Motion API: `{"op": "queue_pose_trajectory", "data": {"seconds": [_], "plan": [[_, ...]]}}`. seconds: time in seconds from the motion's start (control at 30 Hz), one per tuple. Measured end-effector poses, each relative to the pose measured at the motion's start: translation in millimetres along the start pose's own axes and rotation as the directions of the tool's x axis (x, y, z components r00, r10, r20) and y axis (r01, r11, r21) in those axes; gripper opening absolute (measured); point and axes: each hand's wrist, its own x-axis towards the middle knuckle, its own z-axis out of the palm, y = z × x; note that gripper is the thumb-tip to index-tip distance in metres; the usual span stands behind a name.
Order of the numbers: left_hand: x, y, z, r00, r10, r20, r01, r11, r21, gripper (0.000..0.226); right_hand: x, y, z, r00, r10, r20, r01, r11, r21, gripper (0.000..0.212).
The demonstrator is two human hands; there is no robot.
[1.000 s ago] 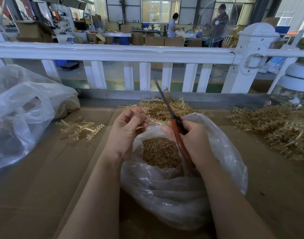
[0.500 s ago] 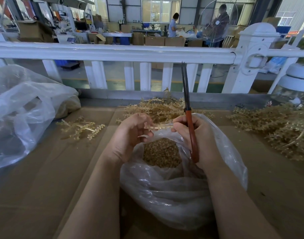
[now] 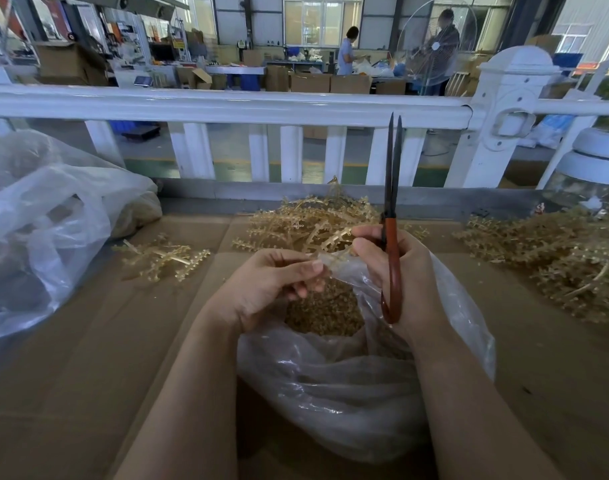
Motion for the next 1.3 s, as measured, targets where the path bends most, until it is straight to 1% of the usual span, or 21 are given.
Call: {"op": "queue_pose_trajectory", "data": {"seconds": [0.07, 0.13, 0.2, 0.3, 0.37, 0.43, 0.57, 0.63, 0.77, 0.87, 0.97, 1.03, 1.2, 1.3], "plan": [[0.9, 0.3, -1.1, 0.998, 0.056, -0.029, -0.059, 0.993, -0.102, 0.017, -0.4, -0.1, -0.4, 1.0, -0.006, 0.005, 0.006, 0.999, 0.032, 0.01], [1.9, 1.5, -0.1, 0.992, 0.105, -0.069, -0.117, 0.973, -0.197, 0.015, -0.1, -0.7, -0.2, 1.0, 0.006, -0.017, -0.005, 0.998, 0.062, 0.027], [3.2, 3.0, 2.7, 0.982, 0.131, -0.133, -0.163, 0.951, -0.262, 0.015, 0.2, -0.4, -0.5, 0.999, 0.004, -0.037, -0.002, 0.999, 0.034, 0.037], [5.9, 4.7, 4.8, 0.961, 0.165, -0.223, -0.229, 0.924, -0.307, 0.015, -0.6, 0.2, 2.2, 0.999, -0.02, -0.034, 0.017, 0.996, -0.091, 0.037], [7.2, 5.0, 5.2, 0.95, 0.184, -0.252, -0.261, 0.911, -0.319, 0.017, -0.4, 1.4, 4.5, 0.999, -0.023, -0.036, 0.016, 0.983, -0.183, 0.038], [8.0, 5.0, 5.3, 0.942, 0.189, -0.277, -0.279, 0.899, -0.337, 0.021, 0.1, 2.4, 6.2, 0.999, -0.019, -0.029, 0.011, 0.971, -0.24, 0.041], [9.0, 5.5, 4.8, 0.918, 0.184, -0.351, -0.317, 0.873, -0.371, 0.024, 1.0, 10.3, 5.1, 1.0, 0.011, 0.014, -0.005, 0.935, -0.356, 0.027], [9.3, 5.7, 4.0, 0.908, 0.182, -0.378, -0.334, 0.858, -0.39, 0.023, 1.3, 14.6, 4.8, 0.999, 0.019, 0.045, 0.003, 0.894, -0.448, 0.031], [10.0, 5.4, 4.3, 0.889, 0.187, -0.418, -0.359, 0.852, -0.381, 0.023, 0.2, 15.4, 6.9, 0.996, 0.01, 0.089, 0.05, 0.763, -0.645, 0.047], [11.3, 4.4, 5.3, 0.874, 0.191, -0.447, -0.375, 0.849, -0.372, 0.023, -1.1, 17.5, 7.0, 0.994, -0.006, 0.107, 0.083, 0.681, -0.727, 0.058], [11.9, 3.4, 5.4, 0.869, 0.202, -0.451, -0.376, 0.863, -0.338, 0.024, -2.1, 18.3, 7.8, 0.99, -0.056, 0.132, 0.138, 0.626, -0.767, 0.064], [11.6, 2.5, 5.7, 0.871, 0.209, -0.444, -0.37, 0.875, -0.314, 0.022, -2.6, 18.0, 8.3, 0.987, -0.089, 0.135, 0.161, 0.606, -0.779, 0.064], [13.5, 0.6, 6.0, 0.865, 0.19, -0.464, -0.362, 0.877, -0.315, 0.016, -4.4, 14.3, 9.7, 0.979, -0.155, 0.136, 0.198, 0.518, -0.832, 0.069], [14.9, -0.6, 5.4, 0.857, 0.188, -0.479, -0.358, 0.887, -0.293, 0.012, -4.8, 13.0, 9.9, 0.977, -0.16, 0.143, 0.205, 0.499, -0.842, 0.07]]}}
